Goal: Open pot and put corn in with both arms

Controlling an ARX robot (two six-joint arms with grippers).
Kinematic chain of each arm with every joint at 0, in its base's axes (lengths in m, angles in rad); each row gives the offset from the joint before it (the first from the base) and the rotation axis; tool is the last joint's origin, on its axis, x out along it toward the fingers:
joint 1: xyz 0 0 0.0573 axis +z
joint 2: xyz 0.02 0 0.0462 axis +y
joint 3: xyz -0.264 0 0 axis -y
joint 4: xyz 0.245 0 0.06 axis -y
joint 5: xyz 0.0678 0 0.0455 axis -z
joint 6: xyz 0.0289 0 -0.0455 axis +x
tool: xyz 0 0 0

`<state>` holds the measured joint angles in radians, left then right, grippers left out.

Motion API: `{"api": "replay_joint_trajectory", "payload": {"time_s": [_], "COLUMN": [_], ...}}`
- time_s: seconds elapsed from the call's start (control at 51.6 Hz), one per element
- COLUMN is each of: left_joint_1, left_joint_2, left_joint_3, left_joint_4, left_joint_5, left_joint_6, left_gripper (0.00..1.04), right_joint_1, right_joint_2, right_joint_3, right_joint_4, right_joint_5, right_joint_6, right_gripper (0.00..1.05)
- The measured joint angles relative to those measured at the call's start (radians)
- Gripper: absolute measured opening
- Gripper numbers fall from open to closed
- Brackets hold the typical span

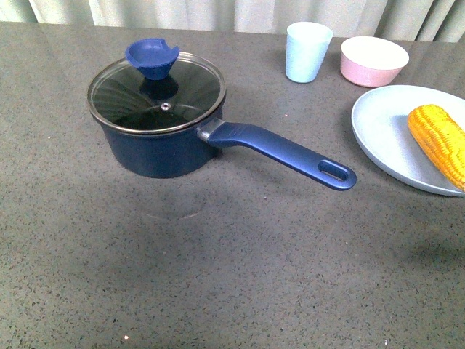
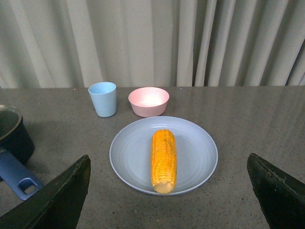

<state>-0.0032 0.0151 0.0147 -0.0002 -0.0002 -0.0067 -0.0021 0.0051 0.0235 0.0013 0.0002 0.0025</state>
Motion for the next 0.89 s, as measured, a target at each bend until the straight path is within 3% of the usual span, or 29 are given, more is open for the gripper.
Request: {"api": "replay_joint_trajectory", "payload": {"time_s": [0.485,0.582,0.737,0.892], "left_joint_1": [0.0,0.049,0.041,-0.022], "left_joint_2": [0.0,0.207,0.569,0.858], "left_joint_3": [0.0,0.121,0.21,0.292], "left_joint_4": [0.0,-0.247,-0.04,0.2], "left_joint_5": [0.0,0.185,0.217,0.228], "left_joint_6": [0.0,-0.003,0.0,-0.002], "left_gripper": [0.96,0.96,0.96,0.96], "right_joint_1": [0.0,0.0,0.0,0.0], "right_joint_2": [0.0,0.0,0.0,0.0], "right_joint_3": [0.0,0.0,0.0,0.0], "right_joint_4": [0.0,0.0,0.0,0.0], "right_joint_5": [0.0,-0.001,0.0,0.0], "right_joint_6": [0.0,0.0,0.0,0.0], "right_gripper": [0.96,0.96,0.96,0.96]}}
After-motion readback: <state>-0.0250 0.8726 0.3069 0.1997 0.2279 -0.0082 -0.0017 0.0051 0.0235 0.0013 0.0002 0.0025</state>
